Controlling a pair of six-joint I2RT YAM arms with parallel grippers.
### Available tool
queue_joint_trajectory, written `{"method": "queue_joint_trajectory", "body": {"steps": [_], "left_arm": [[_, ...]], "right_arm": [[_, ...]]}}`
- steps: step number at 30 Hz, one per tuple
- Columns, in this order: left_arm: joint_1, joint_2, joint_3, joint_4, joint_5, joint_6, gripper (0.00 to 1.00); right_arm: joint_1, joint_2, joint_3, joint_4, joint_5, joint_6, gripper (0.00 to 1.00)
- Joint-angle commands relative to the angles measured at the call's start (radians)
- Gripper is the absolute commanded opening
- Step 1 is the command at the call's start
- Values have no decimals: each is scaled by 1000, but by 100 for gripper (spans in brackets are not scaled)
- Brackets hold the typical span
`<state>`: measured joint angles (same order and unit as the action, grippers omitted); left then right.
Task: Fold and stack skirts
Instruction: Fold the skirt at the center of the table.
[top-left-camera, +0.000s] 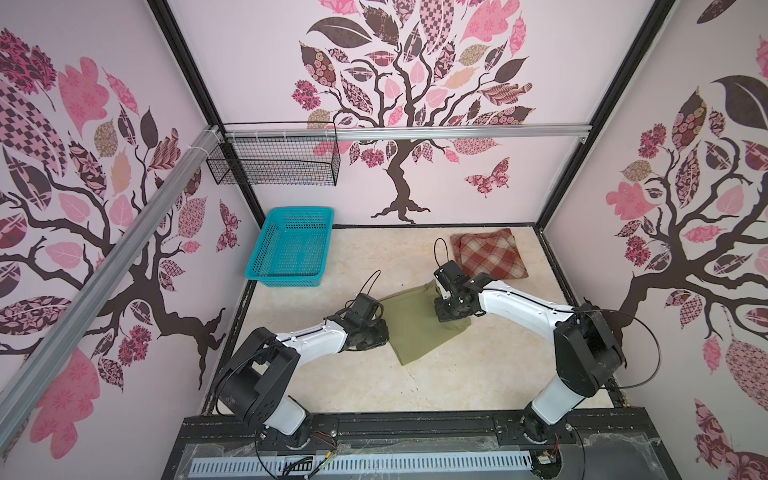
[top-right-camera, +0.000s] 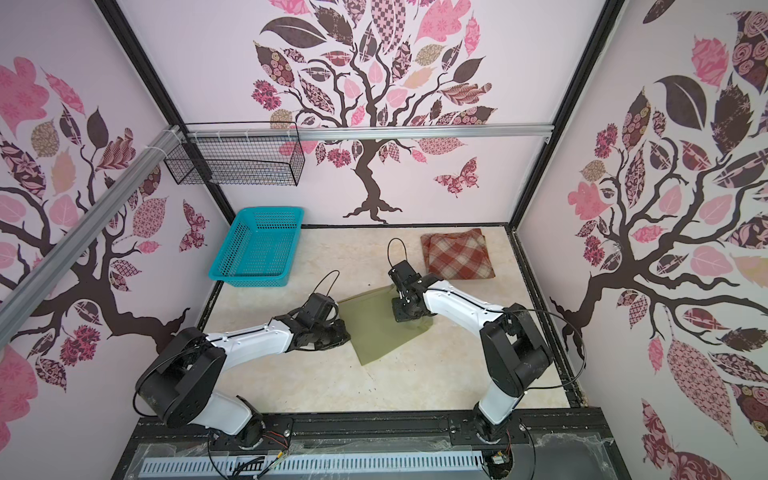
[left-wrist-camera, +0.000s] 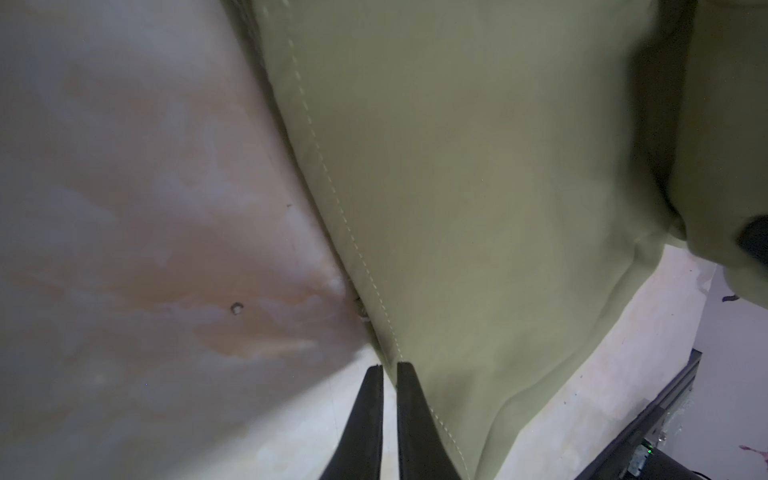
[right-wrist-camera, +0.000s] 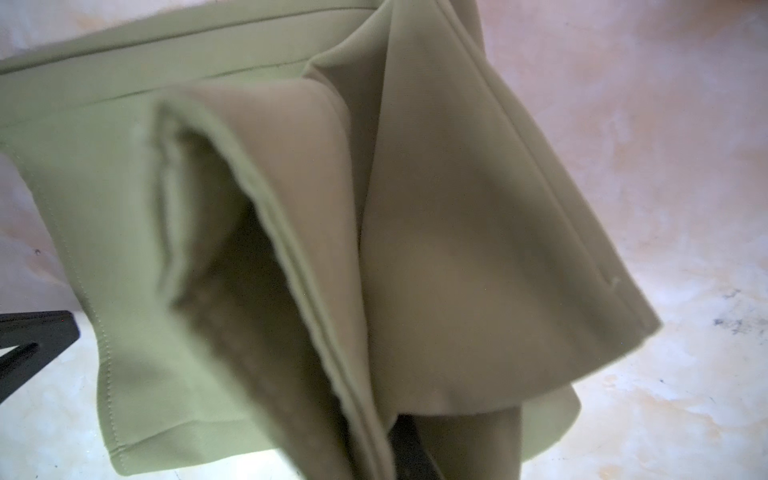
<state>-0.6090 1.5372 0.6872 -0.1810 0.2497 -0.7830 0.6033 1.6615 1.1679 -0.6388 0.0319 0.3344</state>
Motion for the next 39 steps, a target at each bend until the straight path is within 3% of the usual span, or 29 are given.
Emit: {"method": "queue_joint_trajectory", "body": {"steps": [1,18,25,39], "left_arm": [[0,22,46,40,8,36,12],[-73,81,-67,151,13,-28,11],[-74,77,-82,163,13,-33,11],[-74,-105,-127,68,-4,-32,12]], "right_arm": [[22,-35,54,-48,22,15,0],[125,30,227,-165,100,67,2],[183,63,239,-143,71,105,3],[206,109,178,-30,65,170,2]]}}
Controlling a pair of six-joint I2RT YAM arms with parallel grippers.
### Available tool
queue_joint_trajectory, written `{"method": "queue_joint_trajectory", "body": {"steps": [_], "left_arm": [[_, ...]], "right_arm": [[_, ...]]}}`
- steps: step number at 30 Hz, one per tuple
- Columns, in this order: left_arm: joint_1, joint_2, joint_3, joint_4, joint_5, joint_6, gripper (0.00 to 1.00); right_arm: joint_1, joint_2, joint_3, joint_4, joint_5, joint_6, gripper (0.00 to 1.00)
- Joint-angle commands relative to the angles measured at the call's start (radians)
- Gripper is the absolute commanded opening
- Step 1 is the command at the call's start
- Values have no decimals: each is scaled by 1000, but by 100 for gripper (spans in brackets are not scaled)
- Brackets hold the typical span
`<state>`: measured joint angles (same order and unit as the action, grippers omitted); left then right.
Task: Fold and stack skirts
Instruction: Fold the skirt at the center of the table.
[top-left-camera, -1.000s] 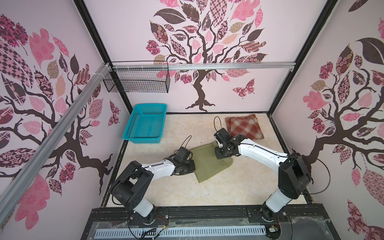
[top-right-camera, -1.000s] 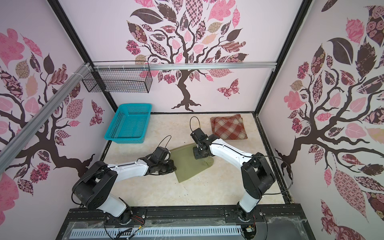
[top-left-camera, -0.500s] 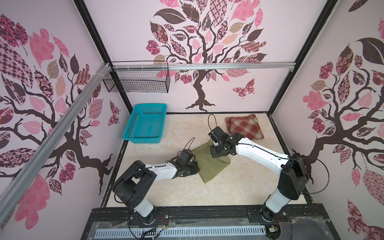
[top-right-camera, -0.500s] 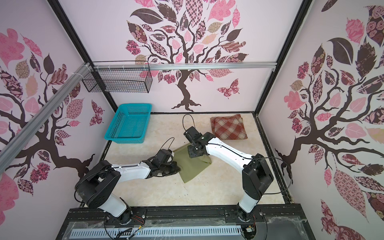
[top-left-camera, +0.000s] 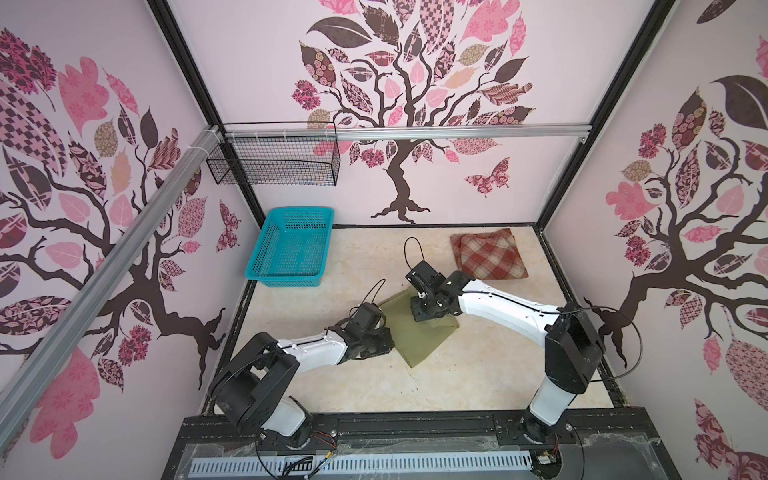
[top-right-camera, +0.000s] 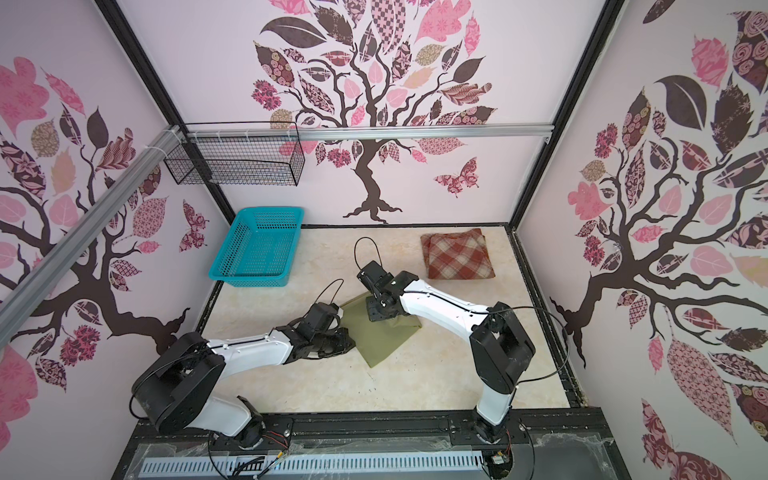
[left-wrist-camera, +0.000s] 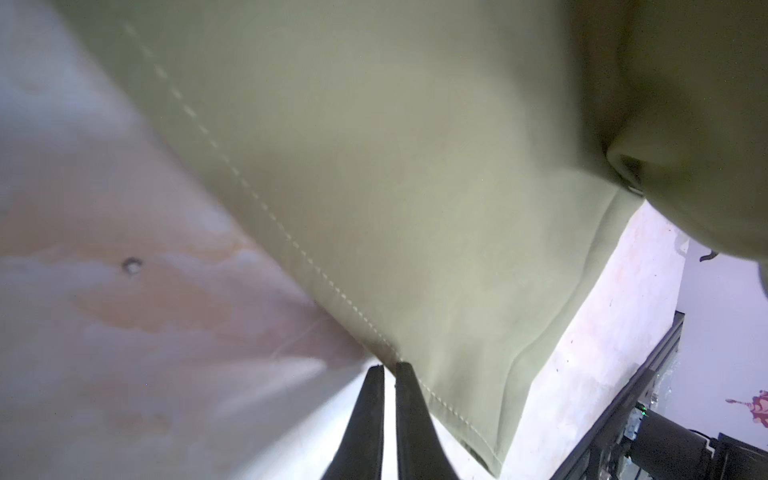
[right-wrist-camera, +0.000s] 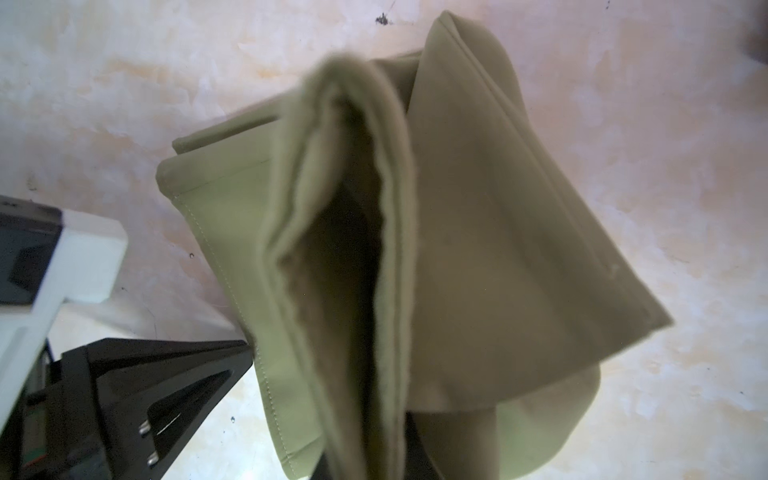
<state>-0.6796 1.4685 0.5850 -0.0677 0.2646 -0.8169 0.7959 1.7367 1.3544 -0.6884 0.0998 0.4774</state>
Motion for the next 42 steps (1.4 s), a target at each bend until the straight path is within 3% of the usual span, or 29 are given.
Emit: {"method": "queue_joint_trajectory", "body": {"steps": [1,8,18,29,42], "left_arm": [[-3,-46,-27,-54,-23,1,11],[14,-123,11,-129,-58,35,13],[18,31,91,-61,-41,67,12],[17,-16,105,-23,-12,16,12],[22,159,100,94,-19,-20,10]], "right_arm": [[14,37,-11,21,1,29,2],[21,43,-31,31,12,33,2],[23,26,3,9,14,28,3],[25,29,-4,11,11,27,3],[32,29,25,-2,-2,35,3]]}}
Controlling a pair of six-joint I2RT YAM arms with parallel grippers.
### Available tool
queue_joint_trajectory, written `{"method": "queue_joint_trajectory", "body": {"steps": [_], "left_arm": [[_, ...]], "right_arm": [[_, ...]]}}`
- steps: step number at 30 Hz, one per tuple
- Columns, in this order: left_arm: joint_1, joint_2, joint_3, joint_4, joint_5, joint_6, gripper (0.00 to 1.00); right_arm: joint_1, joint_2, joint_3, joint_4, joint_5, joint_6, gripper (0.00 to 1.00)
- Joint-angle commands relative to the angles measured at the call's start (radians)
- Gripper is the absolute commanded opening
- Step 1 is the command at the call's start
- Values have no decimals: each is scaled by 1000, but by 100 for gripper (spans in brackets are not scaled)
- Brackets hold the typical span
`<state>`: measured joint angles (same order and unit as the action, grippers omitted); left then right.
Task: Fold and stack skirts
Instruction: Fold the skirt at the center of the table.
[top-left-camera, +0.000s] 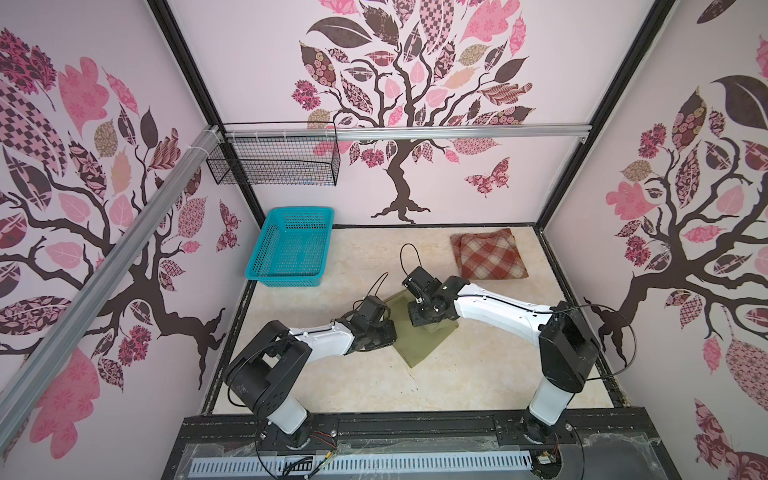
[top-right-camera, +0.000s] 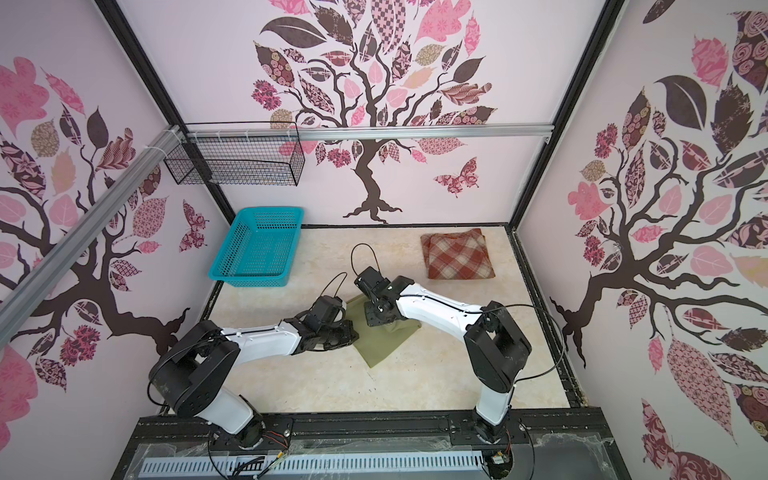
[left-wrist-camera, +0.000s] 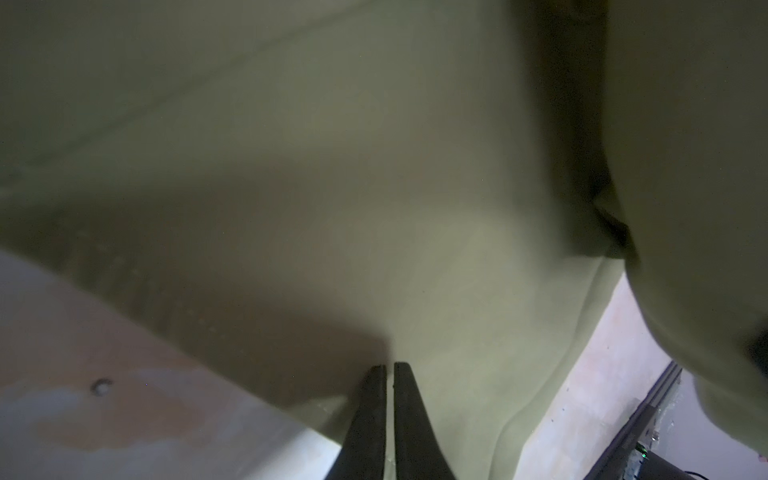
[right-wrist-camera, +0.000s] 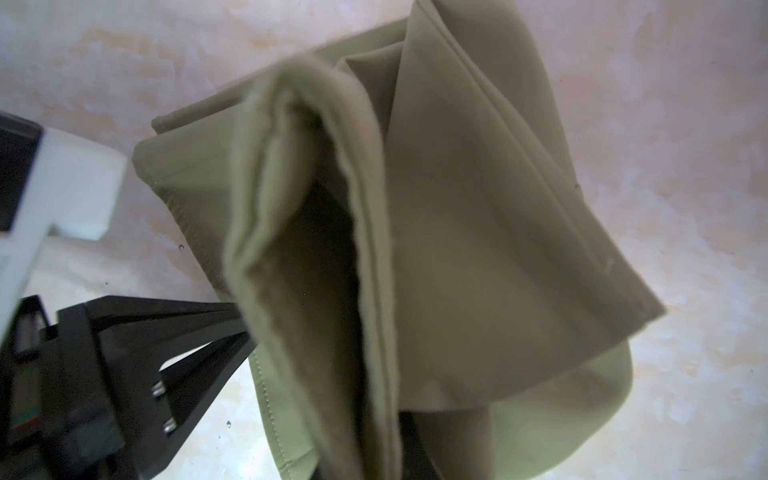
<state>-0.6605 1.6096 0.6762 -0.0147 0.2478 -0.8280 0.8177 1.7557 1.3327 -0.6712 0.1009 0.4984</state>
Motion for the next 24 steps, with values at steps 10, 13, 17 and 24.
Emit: {"method": "queue_joint_trajectory", "body": {"steps": [10,13,17,24], "left_arm": [[2,41,-34,82,-1,-26,10],[2,44,-40,84,-1,-26,10],[2,36,-47,84,-7,-28,10],[2,13,-53,81,-15,-32,10]], "right_arm": [[28,13,97,-54,-11,24,4],[35,26,95,-42,-29,31,4],[40,42,75,-11,-52,40,4],[39,76,32,45,-75,55,4]]}}
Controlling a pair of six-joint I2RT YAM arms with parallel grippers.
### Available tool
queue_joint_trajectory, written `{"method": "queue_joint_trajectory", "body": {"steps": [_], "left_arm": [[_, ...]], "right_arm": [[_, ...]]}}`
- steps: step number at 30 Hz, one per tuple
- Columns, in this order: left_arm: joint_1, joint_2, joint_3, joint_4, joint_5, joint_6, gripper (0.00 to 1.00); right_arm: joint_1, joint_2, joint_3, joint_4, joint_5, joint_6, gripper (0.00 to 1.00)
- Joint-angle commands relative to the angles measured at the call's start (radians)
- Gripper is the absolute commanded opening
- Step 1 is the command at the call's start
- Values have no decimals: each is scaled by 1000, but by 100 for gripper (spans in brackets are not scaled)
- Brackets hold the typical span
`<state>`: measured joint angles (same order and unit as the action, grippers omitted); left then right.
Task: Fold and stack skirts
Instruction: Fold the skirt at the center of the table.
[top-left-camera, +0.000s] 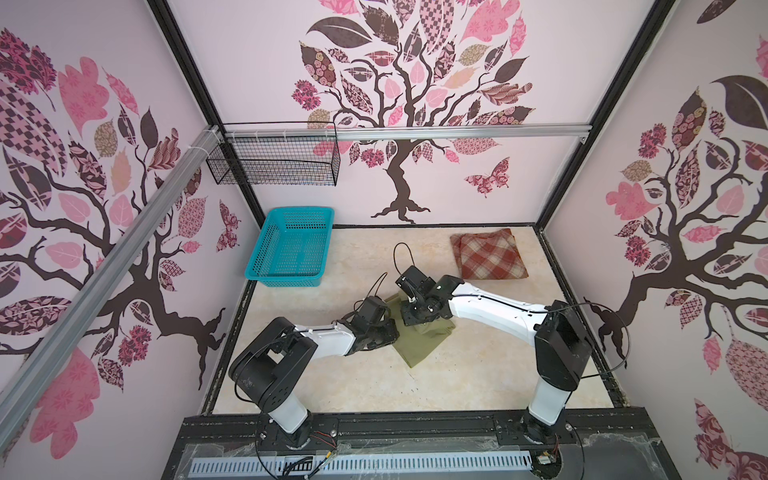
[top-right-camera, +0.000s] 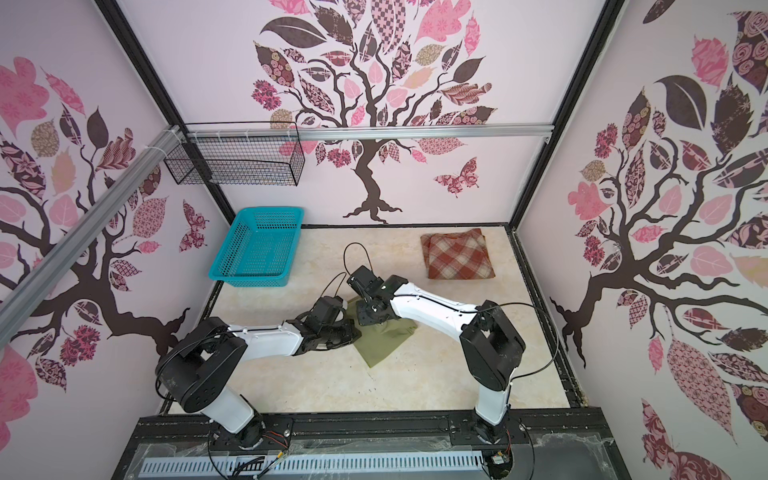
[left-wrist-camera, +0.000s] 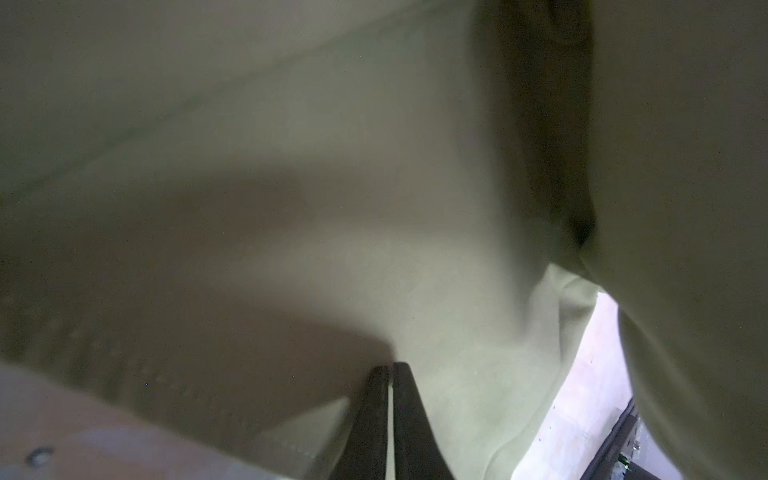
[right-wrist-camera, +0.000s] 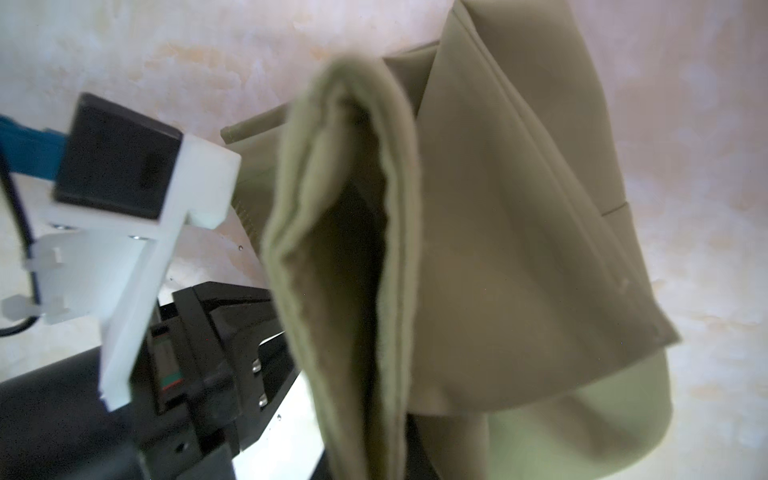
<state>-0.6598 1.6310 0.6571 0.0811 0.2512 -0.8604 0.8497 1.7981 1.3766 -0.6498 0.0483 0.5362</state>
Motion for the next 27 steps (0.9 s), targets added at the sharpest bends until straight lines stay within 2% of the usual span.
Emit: {"method": "queue_joint_trajectory", "body": {"steps": [1,7,12,27], "left_arm": [[2,-14,-34,-15,-18,-2,9],[11,-112,-52,-49,-18,-33,9],[34,-204,-65,-112,-34,-10,11],[38,-99,-71,-63,-4,3,10]], "right_arm": [[8,38,-17,27,-19,19,4],[9,60,-46,58,-22,28,5],[8,68,-57,73,-33,34,5],[8,82,-82,92,-25,44,8]]}}
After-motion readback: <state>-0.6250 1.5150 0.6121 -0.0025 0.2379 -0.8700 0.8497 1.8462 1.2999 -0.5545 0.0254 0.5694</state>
